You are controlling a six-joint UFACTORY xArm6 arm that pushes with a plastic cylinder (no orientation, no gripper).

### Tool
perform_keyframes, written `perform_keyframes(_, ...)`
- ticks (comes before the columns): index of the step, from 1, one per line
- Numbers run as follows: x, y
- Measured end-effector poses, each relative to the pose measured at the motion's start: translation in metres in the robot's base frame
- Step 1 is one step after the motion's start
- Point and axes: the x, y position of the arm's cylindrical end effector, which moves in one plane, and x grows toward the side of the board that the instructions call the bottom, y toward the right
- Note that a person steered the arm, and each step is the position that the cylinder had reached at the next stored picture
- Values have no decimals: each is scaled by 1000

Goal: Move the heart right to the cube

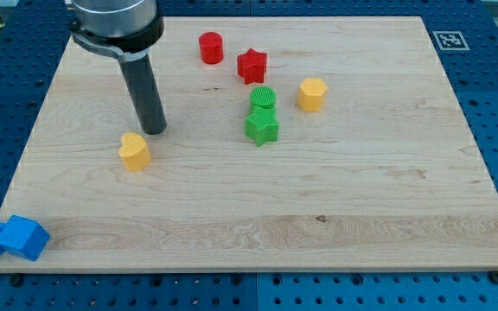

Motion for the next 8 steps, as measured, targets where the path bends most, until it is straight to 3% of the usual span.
perform_keyframes(2,4,-18)
perform_keyframes(5,110,-18)
perform_keyframes(8,112,-3)
